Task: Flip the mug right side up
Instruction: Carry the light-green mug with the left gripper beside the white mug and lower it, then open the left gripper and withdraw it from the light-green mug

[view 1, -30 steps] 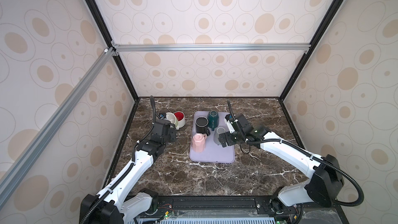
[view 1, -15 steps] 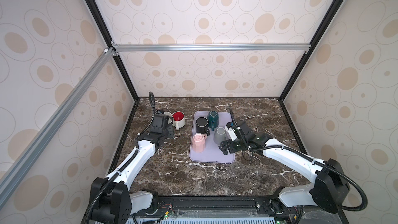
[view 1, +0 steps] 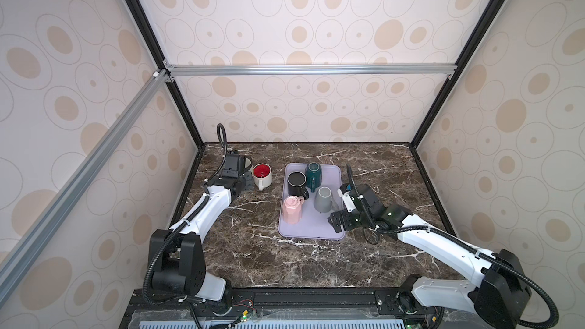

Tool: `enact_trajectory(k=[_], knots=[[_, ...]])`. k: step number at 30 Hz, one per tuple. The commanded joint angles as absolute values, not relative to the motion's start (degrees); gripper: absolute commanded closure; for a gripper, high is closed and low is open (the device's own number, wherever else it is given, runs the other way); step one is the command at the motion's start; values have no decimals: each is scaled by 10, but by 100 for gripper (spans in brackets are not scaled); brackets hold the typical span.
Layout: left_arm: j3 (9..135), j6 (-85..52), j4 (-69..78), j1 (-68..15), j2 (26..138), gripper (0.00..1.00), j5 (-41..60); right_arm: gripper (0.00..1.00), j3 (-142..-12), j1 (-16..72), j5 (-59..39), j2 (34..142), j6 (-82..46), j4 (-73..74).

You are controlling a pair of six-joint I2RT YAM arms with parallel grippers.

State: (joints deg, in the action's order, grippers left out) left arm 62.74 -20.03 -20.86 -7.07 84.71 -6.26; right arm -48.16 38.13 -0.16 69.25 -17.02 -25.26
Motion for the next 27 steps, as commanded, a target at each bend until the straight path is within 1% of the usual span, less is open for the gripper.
enact_trajectory(k=[1,10,21,27], knots=[[681,-187,-183,-49,846,100,-65,0,-472,379,9,677,-151,-250],[716,-182,-183,-14,911,100,-40,0,-464,379,19,674,-143,-251],[793,-174,-197,-10,1021,100,-25,0,-451,377,36,670,-143,-246],[812,-184,-195,-10,1051,100,-16,0,-455,375,43,675,-133,-253]])
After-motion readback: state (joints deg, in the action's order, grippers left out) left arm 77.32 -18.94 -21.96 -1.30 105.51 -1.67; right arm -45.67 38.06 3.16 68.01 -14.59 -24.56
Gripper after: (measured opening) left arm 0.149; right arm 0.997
